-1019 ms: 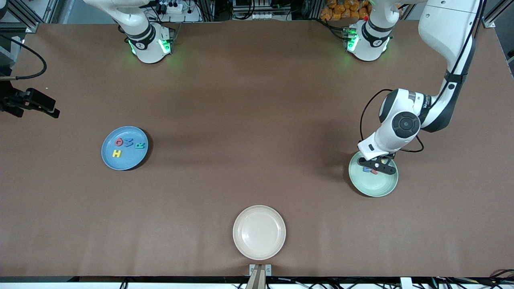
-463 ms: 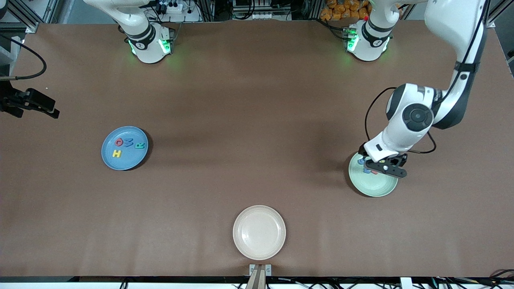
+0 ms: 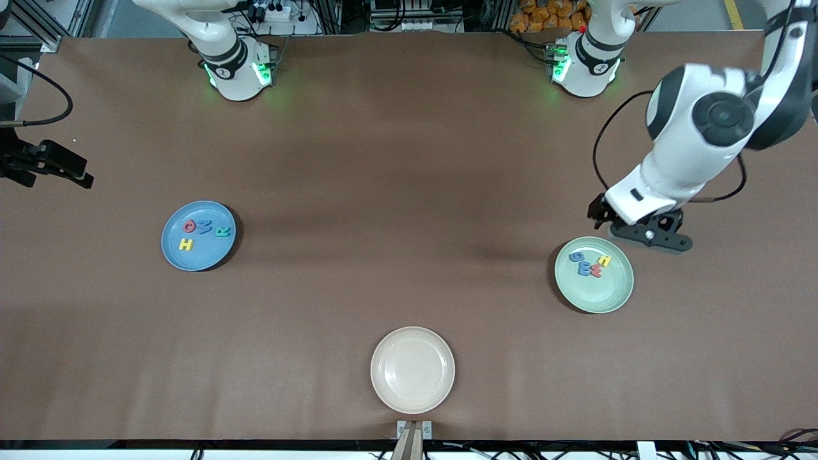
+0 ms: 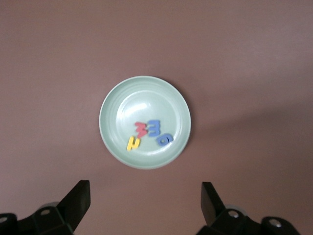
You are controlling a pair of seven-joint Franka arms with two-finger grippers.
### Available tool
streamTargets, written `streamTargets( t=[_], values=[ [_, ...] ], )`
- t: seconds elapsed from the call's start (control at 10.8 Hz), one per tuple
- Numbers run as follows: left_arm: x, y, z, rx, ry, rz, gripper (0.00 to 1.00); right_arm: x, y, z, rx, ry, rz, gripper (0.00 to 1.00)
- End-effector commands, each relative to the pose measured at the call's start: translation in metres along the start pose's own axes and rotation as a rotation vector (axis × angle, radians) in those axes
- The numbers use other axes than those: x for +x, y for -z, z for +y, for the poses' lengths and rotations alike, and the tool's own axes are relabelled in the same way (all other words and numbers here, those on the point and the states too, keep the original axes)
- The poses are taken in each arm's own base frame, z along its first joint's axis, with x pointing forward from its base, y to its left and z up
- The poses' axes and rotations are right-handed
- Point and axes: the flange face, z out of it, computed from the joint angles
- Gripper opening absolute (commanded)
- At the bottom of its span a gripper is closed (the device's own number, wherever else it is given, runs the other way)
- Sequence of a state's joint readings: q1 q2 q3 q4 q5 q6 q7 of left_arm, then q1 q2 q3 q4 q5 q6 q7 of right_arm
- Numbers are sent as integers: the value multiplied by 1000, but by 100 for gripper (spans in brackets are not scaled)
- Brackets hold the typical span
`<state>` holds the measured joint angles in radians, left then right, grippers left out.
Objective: Sort uppercase to blue plate, lowercase to green plate
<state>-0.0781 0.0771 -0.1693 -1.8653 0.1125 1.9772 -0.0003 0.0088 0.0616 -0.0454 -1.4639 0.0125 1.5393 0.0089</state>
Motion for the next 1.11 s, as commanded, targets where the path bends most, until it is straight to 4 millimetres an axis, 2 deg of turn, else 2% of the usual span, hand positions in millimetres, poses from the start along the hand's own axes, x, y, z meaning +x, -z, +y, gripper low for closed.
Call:
streamTargets(
  t=[0.0,0.19,0.28,0.37,0.65,0.74,0.83,1.02],
  values=[
    [3,72,-10,-27,17,-16,100,-3,6,2,7,-2,9,100],
    [-5,120,-26,-26,49,15,100,-3,8,2,8,-2,12,100],
    [-13,135,-42,-32,83,40,100,-3,9,2,8,-2,15,100],
    [-22,154,-49,-73,116,76,100,-3,9,2,8,-2,15,100],
    [-46,191,-99,-121,221,88,100,-3,9,4,5,-5,14,100],
    [-53,196,-113,-126,248,85,100,-3,9,3,5,-5,14,100],
    [-62,207,-119,-119,259,100,100,-3,9,2,5,-3,14,100],
    [-62,208,-118,-107,256,98,100,-3,10,2,5,-6,15,100]
  ],
)
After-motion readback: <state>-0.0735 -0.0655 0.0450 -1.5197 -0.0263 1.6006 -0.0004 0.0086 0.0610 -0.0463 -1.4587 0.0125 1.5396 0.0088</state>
